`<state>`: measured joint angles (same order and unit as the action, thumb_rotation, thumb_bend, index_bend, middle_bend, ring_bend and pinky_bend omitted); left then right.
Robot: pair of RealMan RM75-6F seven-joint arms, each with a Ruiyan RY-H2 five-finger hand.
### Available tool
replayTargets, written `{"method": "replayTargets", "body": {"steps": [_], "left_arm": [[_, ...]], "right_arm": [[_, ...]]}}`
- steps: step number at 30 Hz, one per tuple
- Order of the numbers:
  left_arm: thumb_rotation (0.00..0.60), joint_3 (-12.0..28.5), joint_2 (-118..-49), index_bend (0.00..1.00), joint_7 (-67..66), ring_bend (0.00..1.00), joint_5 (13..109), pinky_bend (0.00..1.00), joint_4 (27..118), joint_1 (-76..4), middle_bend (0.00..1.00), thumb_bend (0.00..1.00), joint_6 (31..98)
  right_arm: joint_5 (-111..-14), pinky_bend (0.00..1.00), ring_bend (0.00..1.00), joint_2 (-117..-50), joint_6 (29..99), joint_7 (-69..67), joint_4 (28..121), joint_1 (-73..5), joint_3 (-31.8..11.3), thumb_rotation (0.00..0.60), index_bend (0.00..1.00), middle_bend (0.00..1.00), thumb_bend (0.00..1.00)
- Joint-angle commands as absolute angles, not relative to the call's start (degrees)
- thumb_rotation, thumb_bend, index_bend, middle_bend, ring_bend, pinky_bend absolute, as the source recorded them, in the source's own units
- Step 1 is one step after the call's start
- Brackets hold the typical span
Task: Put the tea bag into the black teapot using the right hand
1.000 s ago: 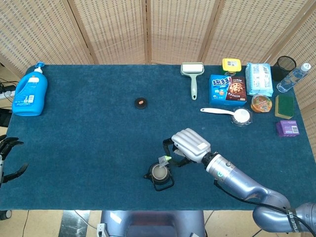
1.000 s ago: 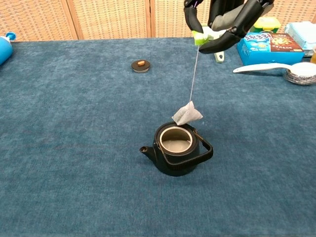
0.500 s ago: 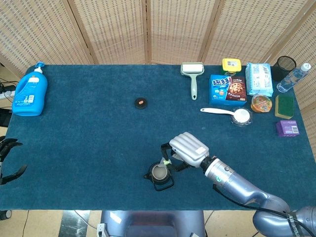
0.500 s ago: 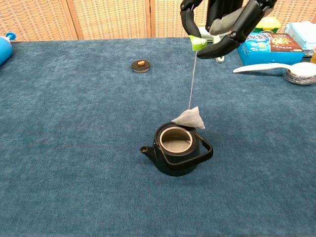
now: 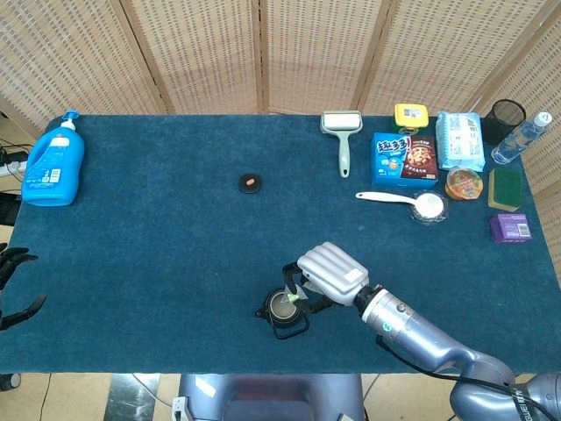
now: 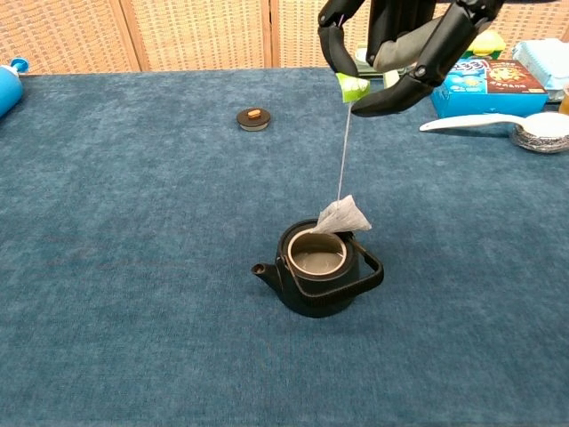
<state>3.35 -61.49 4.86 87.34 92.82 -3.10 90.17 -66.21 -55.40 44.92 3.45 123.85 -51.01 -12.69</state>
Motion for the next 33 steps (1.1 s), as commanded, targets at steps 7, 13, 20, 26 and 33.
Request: {"method": "replayTargets", "body": {"steps": [7, 13, 20, 26, 33], "left_arm": [[0.600, 3.3, -61.4, 0.30, 5.1, 0.12, 87.7, 0.11, 92.7, -2.9, 0.23, 0.26, 90.5], [0.600, 3.2, -61.5, 0.30, 4.8, 0.12, 88.0, 0.11, 92.9, -2.9, 0.23, 0.26, 90.6], [0.600, 3.1, -61.4, 0.30, 4.5, 0.12, 88.1, 0.11, 93.2, -2.8, 0.23, 0.26, 90.7], [0.600, 3.0, -61.5, 0.30, 4.2, 0.12, 88.0, 0.11, 93.2, -2.7, 0.23, 0.26, 90.5], [0.600, 2.9, -61.5, 0.30, 4.3, 0.12, 87.4, 0.11, 92.9, -2.4, 0.23, 0.26, 90.3]], "right_arm": [[-66.3, 1.00, 1.00, -54.8, 44.7, 3.8, 125.2, -50.9, -12.3, 0.600, 0.58, 1.00, 0.36], [-67.0, 1.00, 1.00, -54.7, 44.2, 3.8, 126.0, -50.7, -11.7, 0.600, 0.58, 1.00, 0.36], [-66.7, 1.00, 1.00, -55.6, 43.5, 3.4, 125.2, -50.8, -11.1, 0.600, 0.59, 1.00, 0.36], [-65.8, 1.00, 1.00, -57.4, 43.0, 2.6, 122.6, -51.0, -10.8, 0.600, 0.58, 1.00, 0.36], [-62.6, 1.00, 1.00, -60.9, 41.8, 3.0, 117.3, -52.7, -10.7, 0.600, 0.58, 1.00, 0.36]]}}
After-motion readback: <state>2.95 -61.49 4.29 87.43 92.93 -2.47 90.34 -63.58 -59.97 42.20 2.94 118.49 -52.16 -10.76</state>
